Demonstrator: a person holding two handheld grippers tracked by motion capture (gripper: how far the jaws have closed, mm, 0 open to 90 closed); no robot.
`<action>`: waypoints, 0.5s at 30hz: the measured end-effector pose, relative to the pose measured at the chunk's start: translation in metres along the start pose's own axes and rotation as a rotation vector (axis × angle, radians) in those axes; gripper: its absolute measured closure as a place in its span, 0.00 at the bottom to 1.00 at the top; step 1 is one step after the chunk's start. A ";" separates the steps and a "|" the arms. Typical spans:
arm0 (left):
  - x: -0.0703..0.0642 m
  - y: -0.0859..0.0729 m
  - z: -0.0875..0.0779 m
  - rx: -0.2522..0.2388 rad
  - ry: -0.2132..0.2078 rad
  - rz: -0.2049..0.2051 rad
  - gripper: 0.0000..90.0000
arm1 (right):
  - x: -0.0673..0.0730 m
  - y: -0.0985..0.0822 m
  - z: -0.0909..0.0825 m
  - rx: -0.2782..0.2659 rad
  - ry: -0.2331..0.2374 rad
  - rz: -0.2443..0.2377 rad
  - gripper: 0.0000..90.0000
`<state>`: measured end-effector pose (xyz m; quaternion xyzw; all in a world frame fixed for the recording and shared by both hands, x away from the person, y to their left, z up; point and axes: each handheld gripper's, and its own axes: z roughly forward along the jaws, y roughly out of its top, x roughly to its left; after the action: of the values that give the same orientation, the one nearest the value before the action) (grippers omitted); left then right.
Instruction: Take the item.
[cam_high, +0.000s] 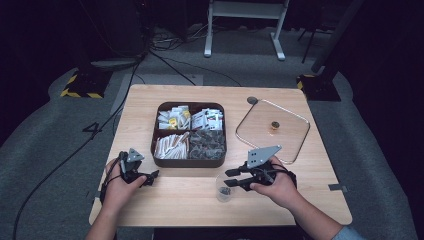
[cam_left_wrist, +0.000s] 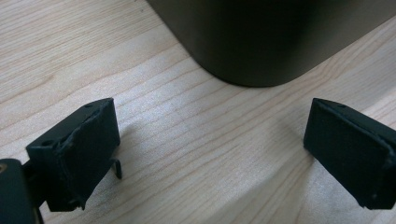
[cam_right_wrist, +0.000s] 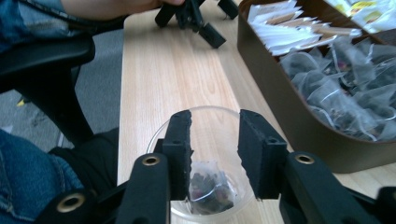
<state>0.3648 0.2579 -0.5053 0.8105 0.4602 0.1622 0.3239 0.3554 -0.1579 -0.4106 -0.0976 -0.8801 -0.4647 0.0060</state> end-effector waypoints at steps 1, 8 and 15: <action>0.000 0.000 0.000 -0.002 0.001 0.001 0.04 | -0.001 0.001 -0.002 -0.007 -0.014 -0.001 0.70; 0.000 0.001 0.001 -0.004 0.005 -0.001 0.04 | -0.006 0.004 -0.009 -0.025 -0.050 0.014 0.64; 0.001 0.001 0.001 -0.002 0.004 0.003 0.04 | -0.015 0.009 -0.024 -0.073 -0.116 0.043 0.57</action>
<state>0.3662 0.2577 -0.5053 0.8104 0.4596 0.1648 0.3237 0.3697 -0.1748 -0.3914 -0.1435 -0.8591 -0.4898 -0.0385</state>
